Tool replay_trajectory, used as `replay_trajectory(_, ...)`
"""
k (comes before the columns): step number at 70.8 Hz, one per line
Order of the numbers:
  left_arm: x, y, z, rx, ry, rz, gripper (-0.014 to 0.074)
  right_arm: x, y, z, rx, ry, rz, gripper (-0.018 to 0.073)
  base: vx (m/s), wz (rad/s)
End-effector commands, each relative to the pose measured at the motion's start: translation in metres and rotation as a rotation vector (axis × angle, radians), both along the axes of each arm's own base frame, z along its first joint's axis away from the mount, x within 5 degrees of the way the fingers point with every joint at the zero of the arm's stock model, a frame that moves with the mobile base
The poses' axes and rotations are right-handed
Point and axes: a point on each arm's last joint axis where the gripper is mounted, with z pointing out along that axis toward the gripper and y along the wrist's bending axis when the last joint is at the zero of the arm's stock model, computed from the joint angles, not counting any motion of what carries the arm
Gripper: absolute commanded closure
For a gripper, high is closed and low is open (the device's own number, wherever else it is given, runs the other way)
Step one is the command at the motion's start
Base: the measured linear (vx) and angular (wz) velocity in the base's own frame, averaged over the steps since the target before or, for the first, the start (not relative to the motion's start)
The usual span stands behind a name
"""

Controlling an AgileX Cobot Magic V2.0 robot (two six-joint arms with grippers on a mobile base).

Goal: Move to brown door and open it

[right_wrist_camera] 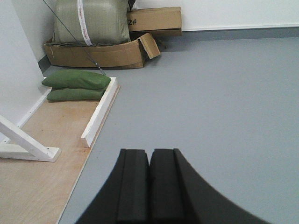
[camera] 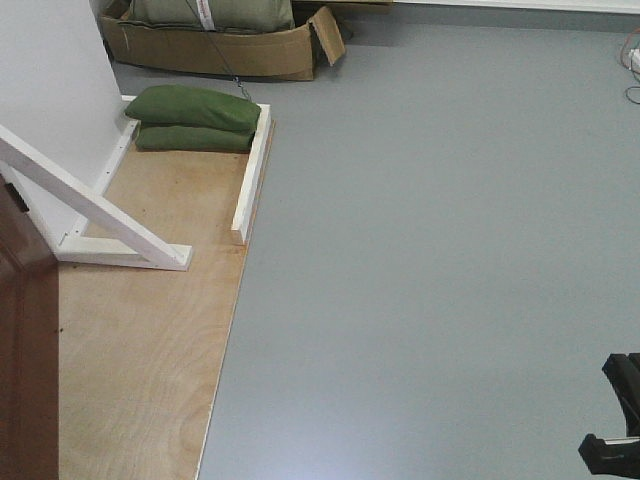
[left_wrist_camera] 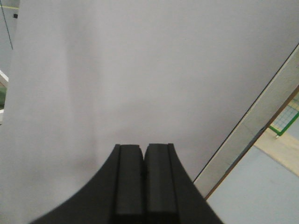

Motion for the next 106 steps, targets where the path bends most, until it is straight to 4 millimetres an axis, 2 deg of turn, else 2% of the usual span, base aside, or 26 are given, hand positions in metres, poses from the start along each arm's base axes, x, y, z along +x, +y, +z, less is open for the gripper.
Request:
replay_trajectory(1,0.008,0.002,0.016,0.109,0.020,-0.113,0.0580,0.001,-0.001,0.007,-0.010,-0.095,-0.007,0.0559,0.00,0.00)
replay_trajectory(13,0.008,0.004,0.016,0.111,0.019,-0.125,0.0580,0.001,-0.001,0.007,-0.010,-0.096,-0.007,0.0559,0.00,0.00)
replay_trajectory(28,-0.008,0.004,0.013,0.081,0.020,0.020,0.0580,0.001,-0.001,0.007,-0.010,-0.095,-0.007,0.0559,0.00,0.00)
replay_trajectory(37,-0.001,0.010,0.010,0.065,0.025,-0.012,0.0580,0.001,-0.001,0.007,-0.010,-0.095,-0.007,0.0559,0.00,0.00)
replay_trajectory(52,0.017,0.023,0.002,0.033,-0.007,-0.148,0.0580,0.001,-0.001,0.007,-0.010,-0.095,-0.007,0.0559,0.00,0.00)
replay_trajectory(63,0.028,0.026,0.003,0.048,-0.034,-0.265,0.0580,0.001,-0.001,0.007,-0.010,-0.095,-0.007,0.0559,0.00,0.00)
replay_trajectory(106,0.029,-0.027,0.048,0.373,-0.082,-0.710,0.0580,0.001,-0.001,0.007,-0.010,-0.095,-0.007,0.0559,0.00,0.00)
